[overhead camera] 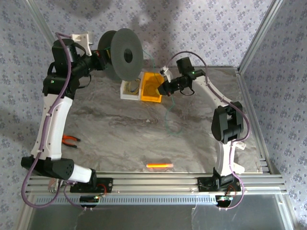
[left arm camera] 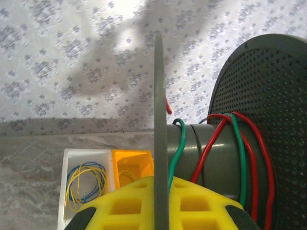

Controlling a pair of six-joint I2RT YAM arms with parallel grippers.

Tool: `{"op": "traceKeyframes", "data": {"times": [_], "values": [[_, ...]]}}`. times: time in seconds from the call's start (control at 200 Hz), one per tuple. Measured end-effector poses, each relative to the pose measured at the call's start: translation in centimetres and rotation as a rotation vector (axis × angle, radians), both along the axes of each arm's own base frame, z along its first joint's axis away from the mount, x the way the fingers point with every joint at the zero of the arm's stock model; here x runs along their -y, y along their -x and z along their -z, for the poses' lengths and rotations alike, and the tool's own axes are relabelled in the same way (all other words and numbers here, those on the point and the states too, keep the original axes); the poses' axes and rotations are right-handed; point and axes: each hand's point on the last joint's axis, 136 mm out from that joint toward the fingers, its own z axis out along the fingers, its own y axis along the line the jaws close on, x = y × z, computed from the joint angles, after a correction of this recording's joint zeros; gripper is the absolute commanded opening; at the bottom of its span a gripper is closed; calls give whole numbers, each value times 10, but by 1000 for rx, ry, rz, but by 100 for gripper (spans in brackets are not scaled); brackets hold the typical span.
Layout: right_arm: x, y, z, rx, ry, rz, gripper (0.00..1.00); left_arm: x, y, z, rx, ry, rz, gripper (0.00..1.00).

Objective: Wrap the cables

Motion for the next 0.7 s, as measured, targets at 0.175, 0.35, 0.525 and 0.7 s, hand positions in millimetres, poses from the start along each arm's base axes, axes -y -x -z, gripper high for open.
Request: {"op": "traceKeyframes", "data": {"times": [0.175, 0.35, 0.525, 0.7], "values": [[-22, 32, 10, -6, 124, -52, 0, -19, -25, 26, -105, 63, -120, 0], [-49, 74, 17, 12, 240, -128, 0, -33, -38, 48, -175, 98, -230, 0], [-70, 99, -9, 95, 288, -181, 0, -45, -51, 74, -237, 78, -320, 0], [-88, 114, -72, 226, 250, -221, 0, -53, -66, 106, -301, 17, -386, 0]]}}
